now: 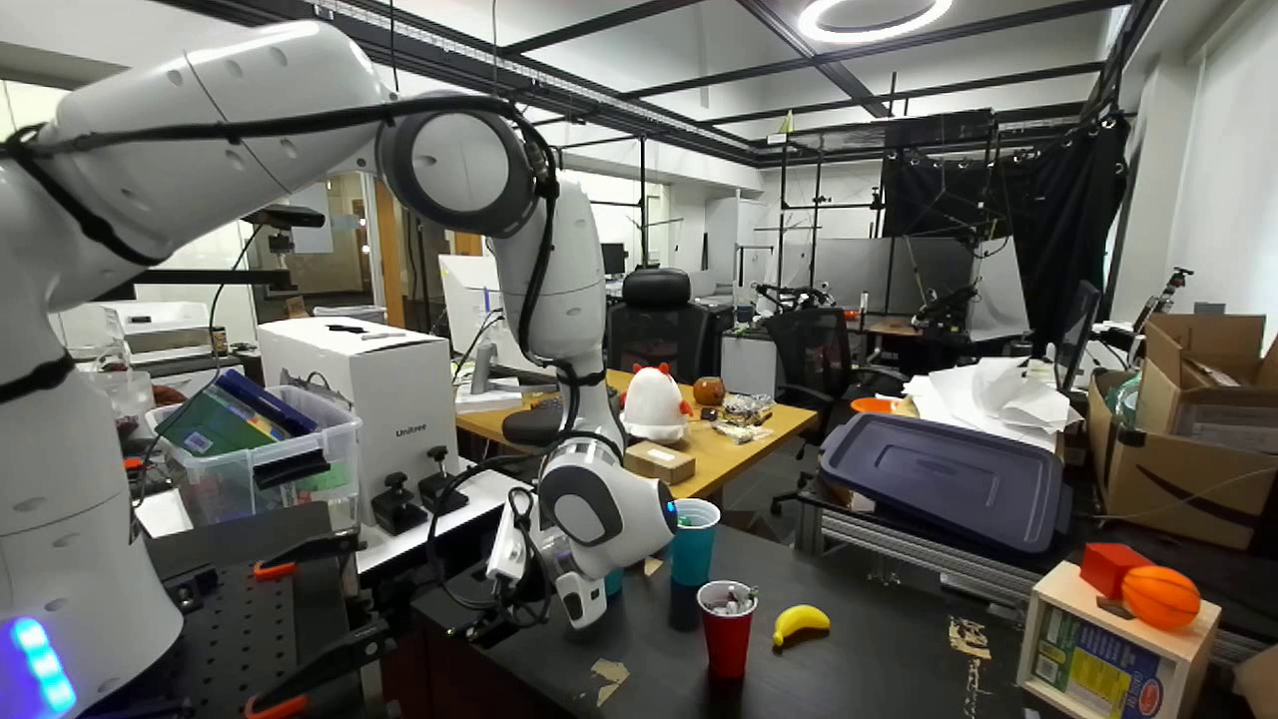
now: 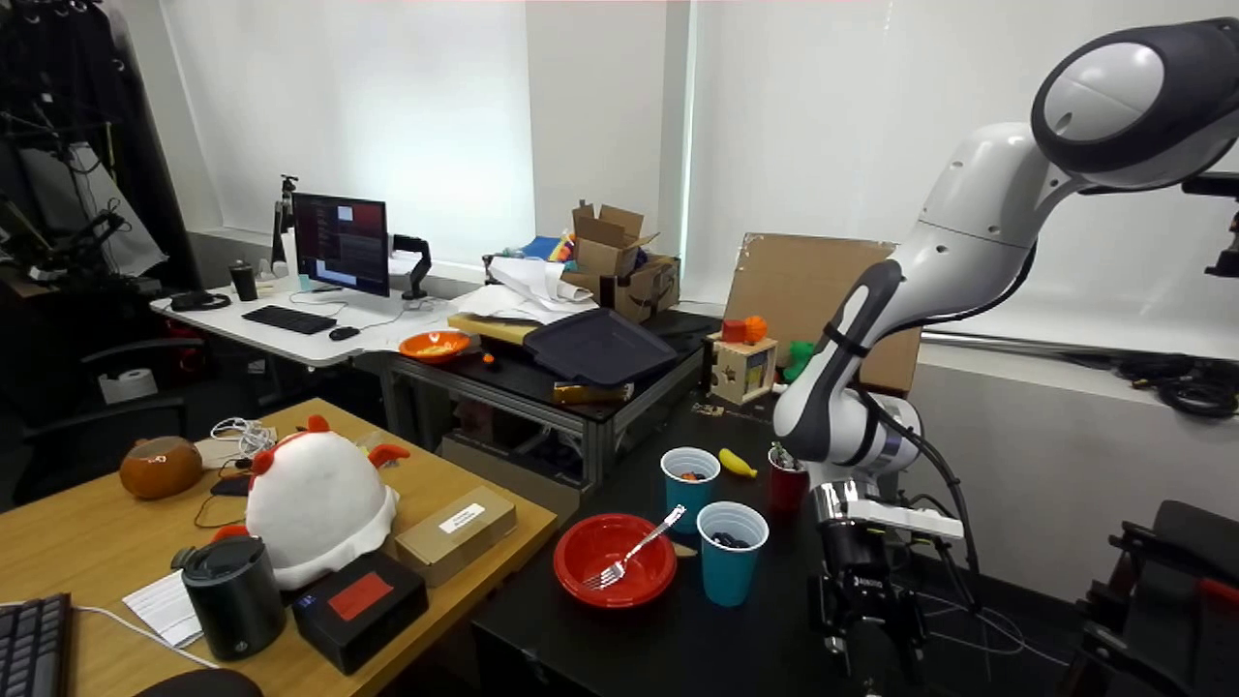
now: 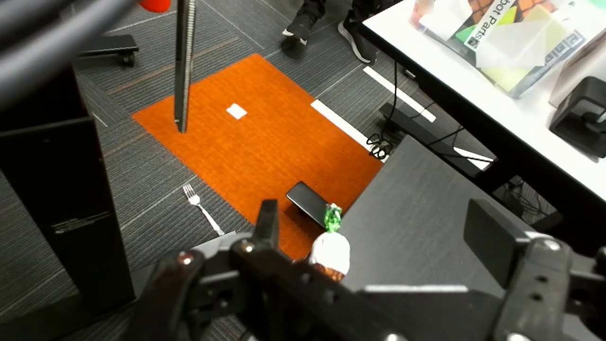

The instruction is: Pick up the sweet on the table and put it in the red cup

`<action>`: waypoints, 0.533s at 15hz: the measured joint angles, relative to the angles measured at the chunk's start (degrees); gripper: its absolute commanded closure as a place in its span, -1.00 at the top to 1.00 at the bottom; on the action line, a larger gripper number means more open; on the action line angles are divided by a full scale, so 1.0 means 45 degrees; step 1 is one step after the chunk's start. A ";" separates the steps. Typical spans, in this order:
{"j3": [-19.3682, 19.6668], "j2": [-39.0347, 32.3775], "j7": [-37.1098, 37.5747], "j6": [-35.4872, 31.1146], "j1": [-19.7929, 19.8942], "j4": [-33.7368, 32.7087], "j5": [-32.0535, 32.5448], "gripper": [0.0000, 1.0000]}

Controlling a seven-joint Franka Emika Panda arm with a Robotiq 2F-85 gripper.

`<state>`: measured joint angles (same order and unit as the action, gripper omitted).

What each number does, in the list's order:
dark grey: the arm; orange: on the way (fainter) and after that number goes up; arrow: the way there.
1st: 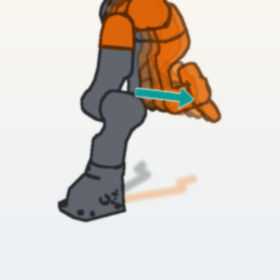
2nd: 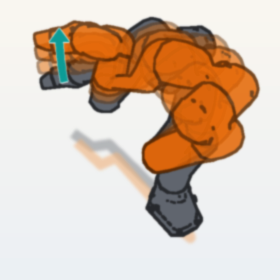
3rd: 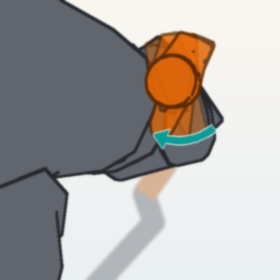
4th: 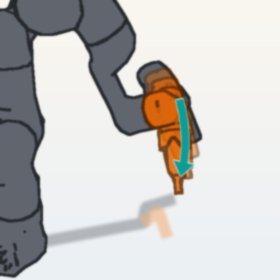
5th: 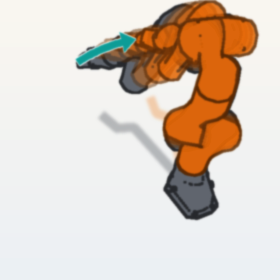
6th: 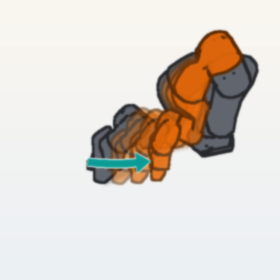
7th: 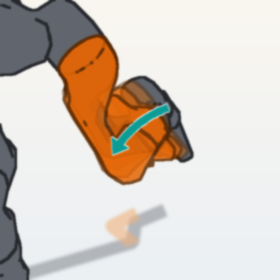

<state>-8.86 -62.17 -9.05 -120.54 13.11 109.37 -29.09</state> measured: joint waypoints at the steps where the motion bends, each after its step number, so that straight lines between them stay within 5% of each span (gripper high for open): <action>1: 0.0000 -0.0050 0.0000 -0.0006 -0.0022 -0.0004 0.0003 1.00; 8: 0.0028 -0.0212 -0.0251 -0.0116 -0.0036 -0.0062 0.0003 1.00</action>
<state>-8.74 -63.12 -10.18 -121.07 12.95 109.10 -29.07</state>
